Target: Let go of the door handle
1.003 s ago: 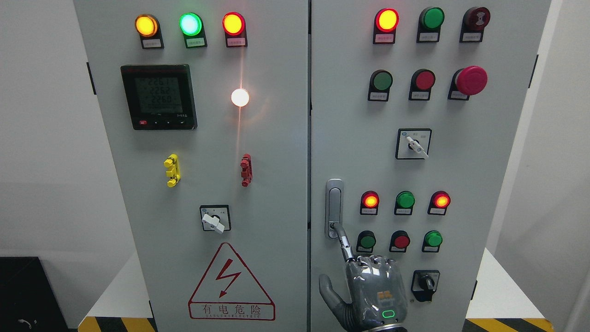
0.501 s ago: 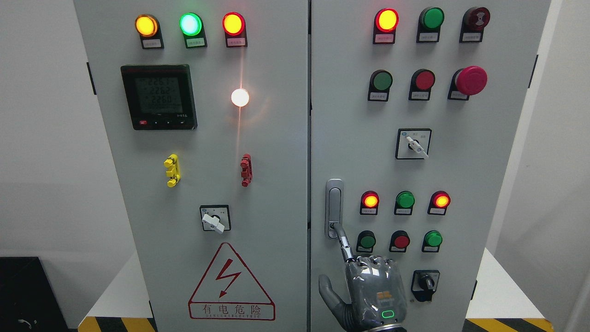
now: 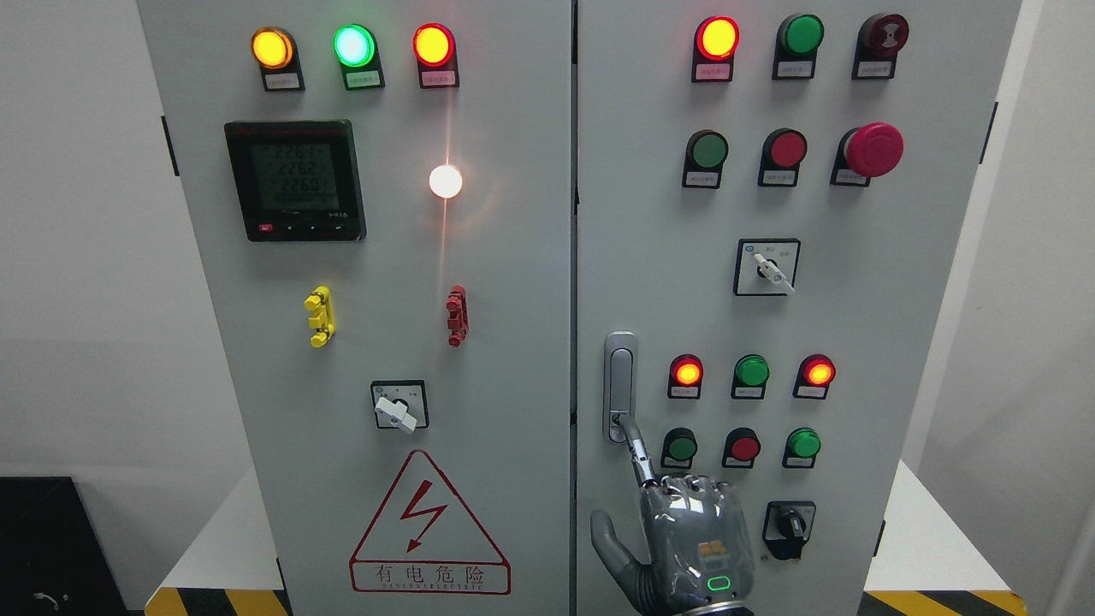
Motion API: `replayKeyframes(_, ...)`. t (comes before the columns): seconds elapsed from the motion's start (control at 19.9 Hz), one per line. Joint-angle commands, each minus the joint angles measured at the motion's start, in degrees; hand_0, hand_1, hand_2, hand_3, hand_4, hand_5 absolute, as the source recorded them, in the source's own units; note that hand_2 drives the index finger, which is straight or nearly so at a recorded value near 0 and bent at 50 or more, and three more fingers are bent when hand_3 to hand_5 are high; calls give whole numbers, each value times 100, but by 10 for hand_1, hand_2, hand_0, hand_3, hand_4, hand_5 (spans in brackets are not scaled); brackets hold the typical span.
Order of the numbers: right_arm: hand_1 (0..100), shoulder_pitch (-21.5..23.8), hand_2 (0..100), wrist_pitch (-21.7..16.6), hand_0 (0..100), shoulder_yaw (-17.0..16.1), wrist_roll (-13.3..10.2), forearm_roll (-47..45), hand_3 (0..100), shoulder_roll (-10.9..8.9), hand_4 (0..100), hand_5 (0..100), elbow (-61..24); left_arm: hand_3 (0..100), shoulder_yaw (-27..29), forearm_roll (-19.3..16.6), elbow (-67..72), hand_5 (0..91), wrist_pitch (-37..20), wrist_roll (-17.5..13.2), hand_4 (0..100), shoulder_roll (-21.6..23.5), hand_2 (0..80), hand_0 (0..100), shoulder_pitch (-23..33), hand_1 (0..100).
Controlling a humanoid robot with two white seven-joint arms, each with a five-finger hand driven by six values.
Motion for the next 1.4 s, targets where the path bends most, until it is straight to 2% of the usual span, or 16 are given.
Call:
replayKeyframes(0.0,371,6,47,-7,465,12,4,17,1000,3,1000,1000,111,0,0,0,4,0,-5,-4,0,0,0,120,0,556)
replayKeyframes(0.4,371,15,55,-7,465,92,4,26,1000,11,1000,1000,111,0,0,0,-4,0,-5,-4,0,0,0,120,0,556)
replayKeyframes(1.35,371,120,63,63,465,48,4,61,1000,38,1000,1000,129,0,0,0,4,0,-5,-4,0,0,0,120,0,556)
